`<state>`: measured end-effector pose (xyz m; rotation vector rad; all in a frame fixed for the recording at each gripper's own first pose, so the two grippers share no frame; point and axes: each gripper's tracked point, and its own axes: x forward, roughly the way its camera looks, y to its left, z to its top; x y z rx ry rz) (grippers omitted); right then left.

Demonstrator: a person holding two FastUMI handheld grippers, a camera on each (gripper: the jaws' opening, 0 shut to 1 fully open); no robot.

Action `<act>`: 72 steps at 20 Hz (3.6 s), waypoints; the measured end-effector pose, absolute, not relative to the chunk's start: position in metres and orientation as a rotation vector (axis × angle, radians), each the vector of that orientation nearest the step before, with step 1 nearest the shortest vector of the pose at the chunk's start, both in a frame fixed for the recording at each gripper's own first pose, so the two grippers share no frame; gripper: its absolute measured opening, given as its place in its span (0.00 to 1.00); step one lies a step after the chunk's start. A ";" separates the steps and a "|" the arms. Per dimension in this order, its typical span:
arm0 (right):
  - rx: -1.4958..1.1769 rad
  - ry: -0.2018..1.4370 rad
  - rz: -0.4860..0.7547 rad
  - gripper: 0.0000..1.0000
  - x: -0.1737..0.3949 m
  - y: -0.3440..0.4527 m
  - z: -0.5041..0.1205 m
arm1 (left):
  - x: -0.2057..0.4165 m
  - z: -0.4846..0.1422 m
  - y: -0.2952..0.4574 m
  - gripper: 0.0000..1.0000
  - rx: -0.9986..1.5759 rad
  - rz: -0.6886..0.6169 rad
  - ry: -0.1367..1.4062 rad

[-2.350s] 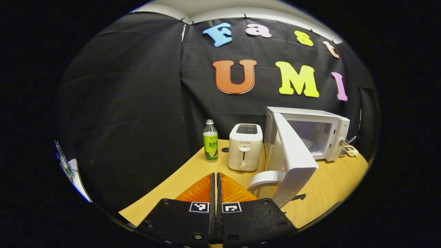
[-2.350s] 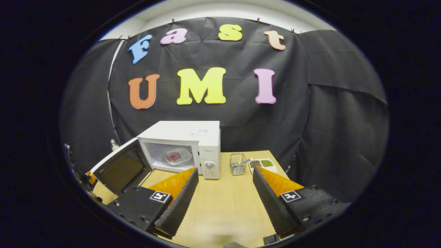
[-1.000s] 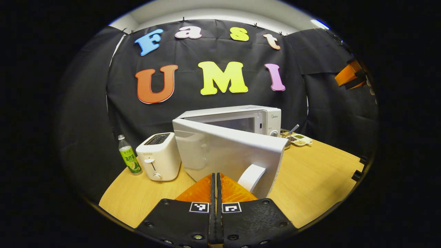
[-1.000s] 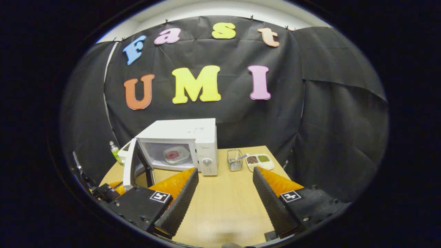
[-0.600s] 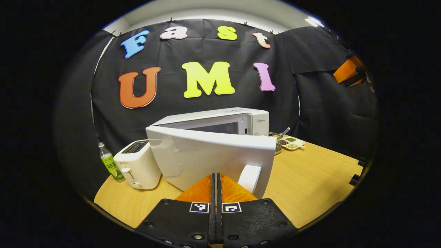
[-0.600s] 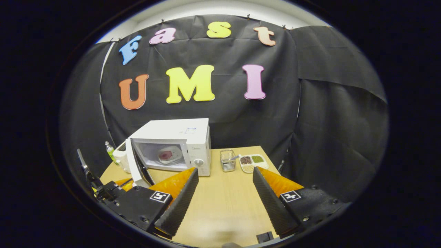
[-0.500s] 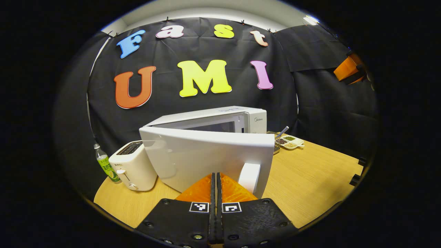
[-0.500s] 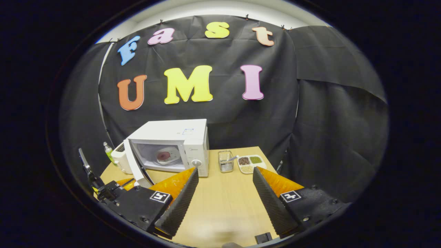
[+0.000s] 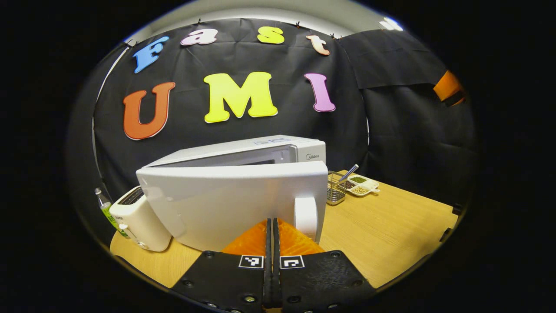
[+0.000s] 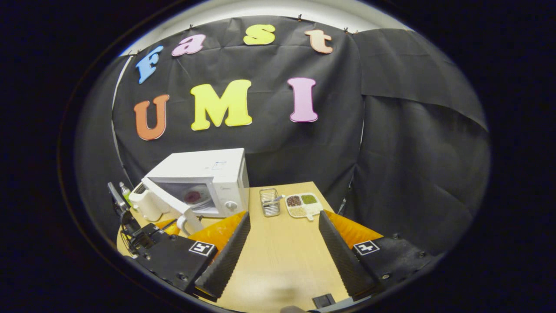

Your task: Open the microwave oven with the left hand, put the food in, and close the microwave oven.

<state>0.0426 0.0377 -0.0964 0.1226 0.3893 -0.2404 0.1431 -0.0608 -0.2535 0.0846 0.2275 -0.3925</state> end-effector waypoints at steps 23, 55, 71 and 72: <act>0.122 0.422 -0.304 1.00 0.049 0.009 -0.104 | 0.240 -0.261 -0.100 0.00 0.062 -0.380 0.247; 0.044 0.178 0.049 1.00 0.079 0.168 -0.050 | 0.019 -0.060 0.098 0.94 -0.010 -0.015 0.041; 0.057 0.135 0.000 0.92 0.076 0.145 -0.034 | 0.047 -0.047 0.092 0.94 -0.069 -0.031 0.053; 0.061 0.131 -0.004 0.92 0.075 0.143 -0.033 | 0.049 -0.048 0.091 0.94 -0.062 -0.033 0.057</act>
